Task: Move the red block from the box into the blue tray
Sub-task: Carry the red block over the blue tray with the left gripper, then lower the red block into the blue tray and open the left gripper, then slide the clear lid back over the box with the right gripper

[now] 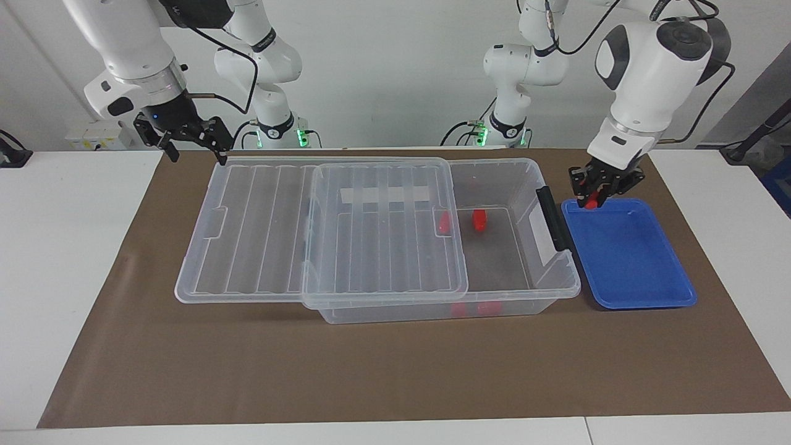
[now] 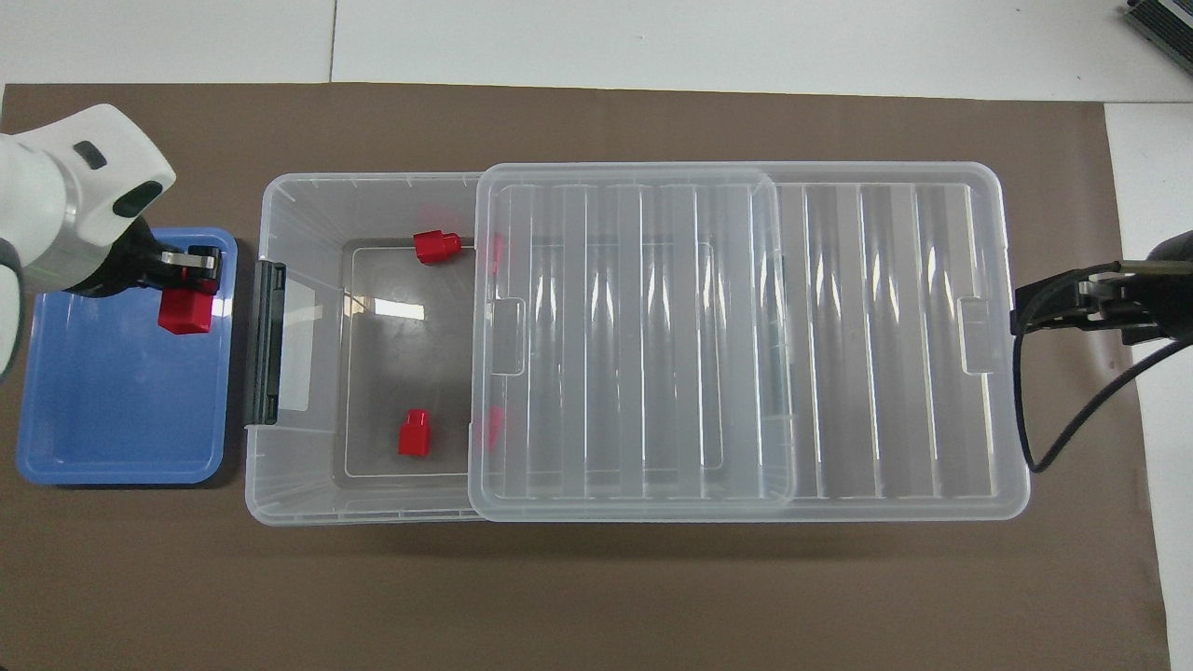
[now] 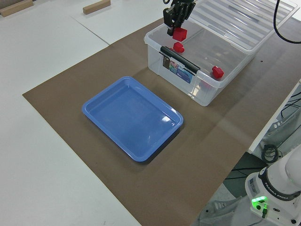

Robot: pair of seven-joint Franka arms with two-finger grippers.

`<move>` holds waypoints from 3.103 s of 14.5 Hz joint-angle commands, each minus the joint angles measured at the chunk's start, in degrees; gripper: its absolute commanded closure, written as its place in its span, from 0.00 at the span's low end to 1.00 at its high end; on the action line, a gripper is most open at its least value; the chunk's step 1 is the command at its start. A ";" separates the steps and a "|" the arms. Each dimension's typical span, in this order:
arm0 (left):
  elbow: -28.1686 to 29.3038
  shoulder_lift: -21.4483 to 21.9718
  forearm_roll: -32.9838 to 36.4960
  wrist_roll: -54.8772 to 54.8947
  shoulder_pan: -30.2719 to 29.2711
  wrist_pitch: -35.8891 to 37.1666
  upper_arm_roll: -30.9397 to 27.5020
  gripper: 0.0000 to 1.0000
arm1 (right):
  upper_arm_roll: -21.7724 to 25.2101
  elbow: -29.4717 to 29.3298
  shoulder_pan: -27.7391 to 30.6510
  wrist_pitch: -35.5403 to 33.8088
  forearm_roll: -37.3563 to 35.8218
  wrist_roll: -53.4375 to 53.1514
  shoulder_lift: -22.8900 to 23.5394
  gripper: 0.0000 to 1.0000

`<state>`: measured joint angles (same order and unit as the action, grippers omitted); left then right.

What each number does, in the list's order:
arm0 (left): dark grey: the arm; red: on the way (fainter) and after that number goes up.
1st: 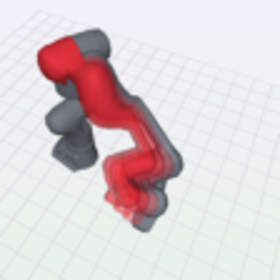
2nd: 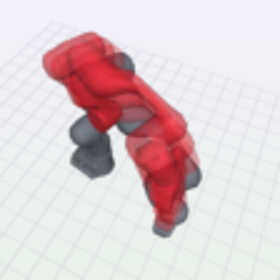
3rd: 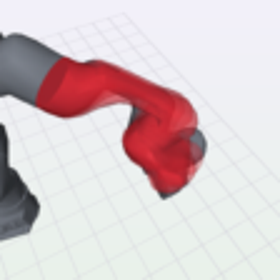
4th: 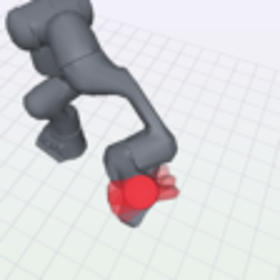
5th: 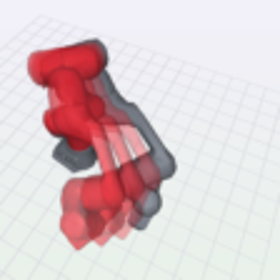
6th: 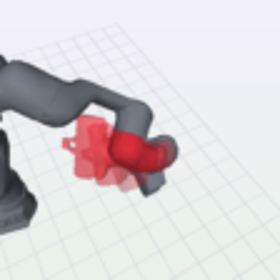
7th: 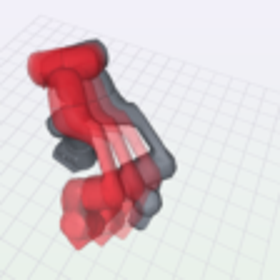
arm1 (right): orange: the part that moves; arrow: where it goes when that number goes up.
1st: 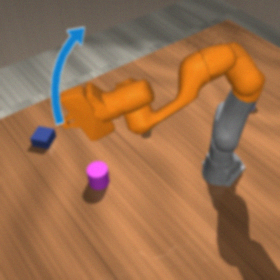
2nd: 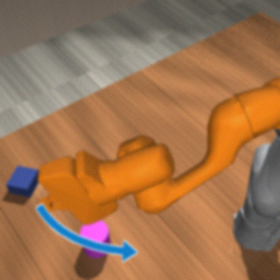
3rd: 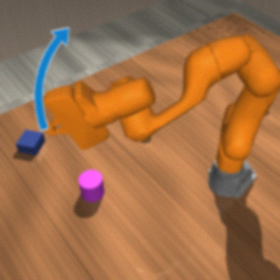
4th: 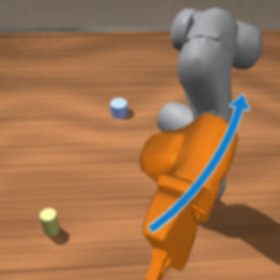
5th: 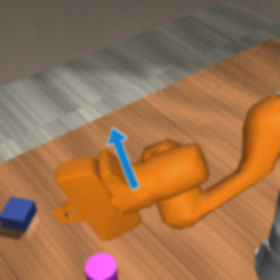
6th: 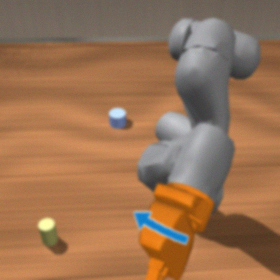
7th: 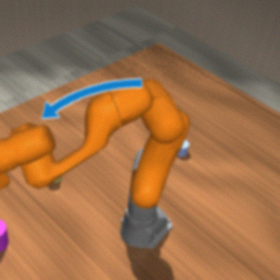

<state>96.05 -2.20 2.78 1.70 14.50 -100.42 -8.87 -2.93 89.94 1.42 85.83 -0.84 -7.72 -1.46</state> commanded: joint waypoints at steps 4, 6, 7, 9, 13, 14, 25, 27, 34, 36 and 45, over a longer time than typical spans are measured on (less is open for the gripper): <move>1.06 0.36 0.56 18.84 -10.70 -3.36 0.52 1.00 | -0.41 0.15 0.69 -0.49 0.14 -0.90 -0.47 0.00; 1.86 0.01 0.56 21.67 -12.99 -5.74 0.52 1.00 | -0.50 0.15 0.69 -0.49 0.14 -0.90 -0.47 0.00; 2.29 -0.34 0.56 22.38 -13.61 -7.06 0.52 1.00 | -0.50 0.15 0.69 -0.49 0.14 -0.90 -0.47 0.00; 4.40 -0.96 0.30 23.08 -15.54 -10.74 0.52 1.00 | -0.41 0.15 0.69 -0.49 0.14 -0.90 -0.47 0.00; 9.93 -2.71 0.12 23.17 -17.04 -20.41 0.52 1.00 | -0.41 0.23 0.69 -0.49 0.14 -0.72 -0.47 0.00; 10.64 -3.76 0.12 23.17 -17.65 -22.17 0.52 1.00 | -0.50 0.24 0.69 -0.75 0.14 -0.72 -0.56 0.00; 20.05 -8.07 -6.56 19.66 -18.36 -36.16 0.52 1.00 | -0.41 18.15 8.68 15.59 0.31 4.19 -6.00 0.91; 20.66 -9.39 -6.56 19.74 -18.45 -38.61 0.52 1.00 | -0.32 22.28 10.00 22.68 0.31 4.29 -6.71 1.00; 23.22 -11.07 -12.27 19.57 -18.36 -43.55 0.52 1.00 | -0.41 27.30 12.39 36.57 0.40 3.50 -3.83 1.00; 23.39 -11.33 -12.36 19.48 -18.36 -43.81 0.52 1.00 | -0.41 27.31 11.68 40.55 0.40 3.50 -1.89 1.00; 25.32 -12.91 -12.36 19.48 -17.84 -47.85 0.52 1.00 | -0.67 28.10 6.15 38.02 0.40 4.03 -1.79 1.00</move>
<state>120.10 -14.91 -8.55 21.36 -3.27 -145.77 -8.74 -3.44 117.38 8.75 124.85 -0.83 -4.81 -2.53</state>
